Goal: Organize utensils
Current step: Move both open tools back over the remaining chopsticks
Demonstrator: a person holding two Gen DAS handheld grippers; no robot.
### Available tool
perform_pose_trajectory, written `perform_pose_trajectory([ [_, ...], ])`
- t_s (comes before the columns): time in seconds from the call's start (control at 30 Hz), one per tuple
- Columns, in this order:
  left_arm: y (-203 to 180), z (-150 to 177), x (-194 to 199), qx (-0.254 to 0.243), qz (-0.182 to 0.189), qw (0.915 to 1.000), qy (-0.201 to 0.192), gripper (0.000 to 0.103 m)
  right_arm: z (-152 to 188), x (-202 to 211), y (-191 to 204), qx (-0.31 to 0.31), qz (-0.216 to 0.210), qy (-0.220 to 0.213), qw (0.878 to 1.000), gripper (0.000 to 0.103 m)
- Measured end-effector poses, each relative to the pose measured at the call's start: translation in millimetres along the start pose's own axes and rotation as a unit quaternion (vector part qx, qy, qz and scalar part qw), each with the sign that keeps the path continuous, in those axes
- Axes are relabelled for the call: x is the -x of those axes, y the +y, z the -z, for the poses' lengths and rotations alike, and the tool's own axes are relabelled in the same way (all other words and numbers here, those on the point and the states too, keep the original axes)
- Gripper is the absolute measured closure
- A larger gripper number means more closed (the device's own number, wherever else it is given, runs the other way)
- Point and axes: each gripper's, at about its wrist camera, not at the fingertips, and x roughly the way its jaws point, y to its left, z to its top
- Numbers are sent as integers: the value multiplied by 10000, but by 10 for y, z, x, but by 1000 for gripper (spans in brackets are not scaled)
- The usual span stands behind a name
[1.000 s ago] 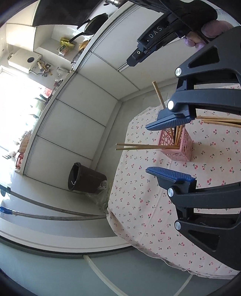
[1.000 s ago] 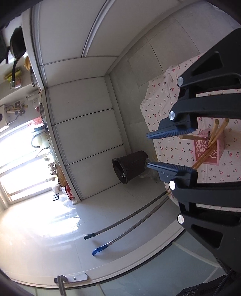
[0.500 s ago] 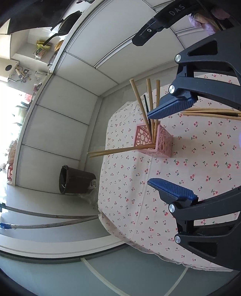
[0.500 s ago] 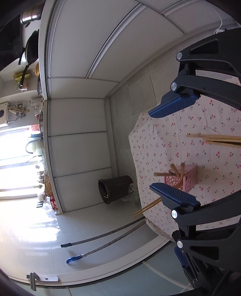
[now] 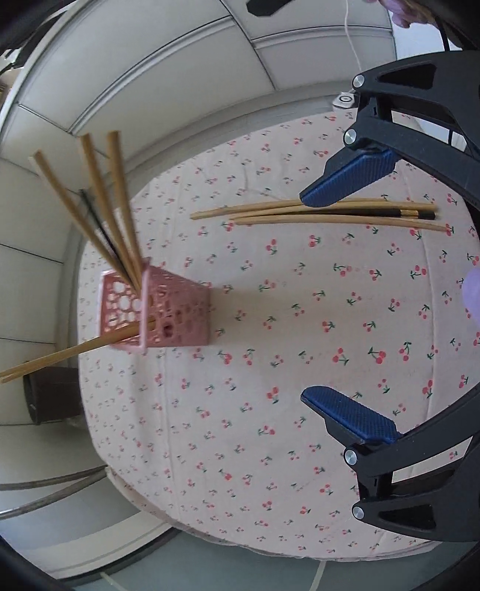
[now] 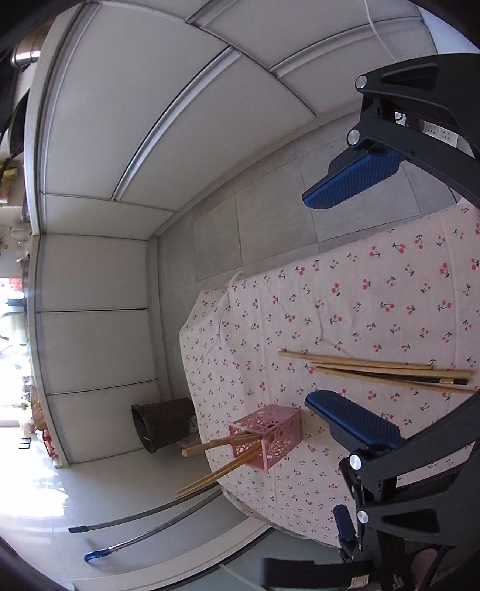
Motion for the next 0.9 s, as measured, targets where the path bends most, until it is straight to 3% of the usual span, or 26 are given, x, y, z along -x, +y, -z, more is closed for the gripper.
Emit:
perform_pose_trajectory([
  [0.13,-57,135,-232,-43,-115,9993,357,9,4,30,-143,-219,2,87,9997,7],
  [0.4,-191,317,-537,-340,-432,9960,711,9,-9,-92,-415,-933,-314,619,9932,7],
  [0.6,-232,382,-632,-444,-450,9950,771,9,-7,-126,-571,-1424,-567,796,9850,7],
  [0.73,-307,354,-690,-373,-229,9958,799,9,36,-192,-682,-1849,-846,1006,9739,7],
  [0.9,-432,235,-753,-368,-152,9976,572,9,75,-264,-790,-2225,-1017,1148,9628,7],
])
